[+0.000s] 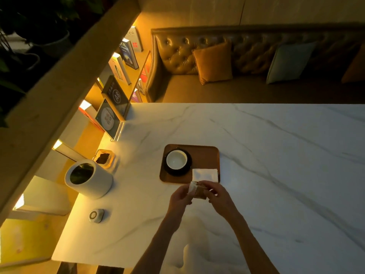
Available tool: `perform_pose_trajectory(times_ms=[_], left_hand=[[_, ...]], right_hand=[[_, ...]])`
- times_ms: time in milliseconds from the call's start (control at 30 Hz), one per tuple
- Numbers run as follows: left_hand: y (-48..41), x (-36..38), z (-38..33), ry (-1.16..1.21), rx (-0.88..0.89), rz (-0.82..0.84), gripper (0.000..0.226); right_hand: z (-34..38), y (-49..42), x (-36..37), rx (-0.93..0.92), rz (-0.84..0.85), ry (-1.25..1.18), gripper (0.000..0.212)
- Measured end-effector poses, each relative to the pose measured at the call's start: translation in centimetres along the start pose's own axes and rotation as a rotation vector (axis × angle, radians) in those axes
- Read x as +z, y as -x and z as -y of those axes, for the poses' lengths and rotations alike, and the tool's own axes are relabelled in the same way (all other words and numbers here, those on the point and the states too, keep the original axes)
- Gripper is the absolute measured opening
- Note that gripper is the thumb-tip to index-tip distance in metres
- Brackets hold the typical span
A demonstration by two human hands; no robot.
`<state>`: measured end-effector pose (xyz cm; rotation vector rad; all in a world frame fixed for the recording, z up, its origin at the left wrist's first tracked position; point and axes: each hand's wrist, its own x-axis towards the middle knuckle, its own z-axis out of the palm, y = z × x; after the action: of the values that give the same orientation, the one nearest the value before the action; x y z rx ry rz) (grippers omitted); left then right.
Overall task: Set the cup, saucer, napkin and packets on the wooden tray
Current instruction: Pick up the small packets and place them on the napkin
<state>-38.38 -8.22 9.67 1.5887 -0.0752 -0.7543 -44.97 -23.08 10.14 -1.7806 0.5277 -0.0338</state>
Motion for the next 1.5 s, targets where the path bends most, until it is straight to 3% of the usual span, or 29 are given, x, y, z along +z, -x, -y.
perform_pose_trajectory(times_ms=[133, 267, 500, 633, 767, 1033, 1367, 1500], left_hand=[[-1.7, -1.9, 0.7, -0.357, 0.151, -0.093, 0.008], [-3.9, -2.1, 1.6, -0.490, 0.207, -0.124, 0.008], [-5.9, -1.1, 4.9, -0.516, 0.051, -0.002, 0.009], [-8.6, -0.2, 4.4, -0.424, -0.101, -0.003, 0.008], [-12.4, 1.2, 3.1, -0.394, -0.136, 0.016, 0.009], [-22.0, 3.9, 0.8, -0.491, -0.133, 0.001, 0.022], [-29.5, 5.0, 0.4, -0.399, -0.277, -0.085, 0.012], [-30.9, 5.6, 0.7, -0.438, -0.297, -0.157, 0.016]], right_hand=[[-0.9, -0.7, 1.0, -0.093, -0.059, 0.122, 0.026], [-2.8, -1.0, 2.7, -0.038, -0.161, 0.088, 0.024], [-5.8, -1.2, 3.0, 0.215, -0.226, 0.020, 0.025], [-6.4, -3.4, 1.3, 0.306, -0.283, -0.019, 0.021], [-6.5, -7.4, -0.6, 0.385, -0.290, -0.089, 0.021], [-7.3, -17.8, -4.2, 0.419, -0.289, -0.020, 0.026], [-9.3, -23.7, -4.6, 0.465, -0.358, 0.016, 0.027], [-9.3, -25.0, -4.1, 0.451, -0.308, 0.088, 0.034]])
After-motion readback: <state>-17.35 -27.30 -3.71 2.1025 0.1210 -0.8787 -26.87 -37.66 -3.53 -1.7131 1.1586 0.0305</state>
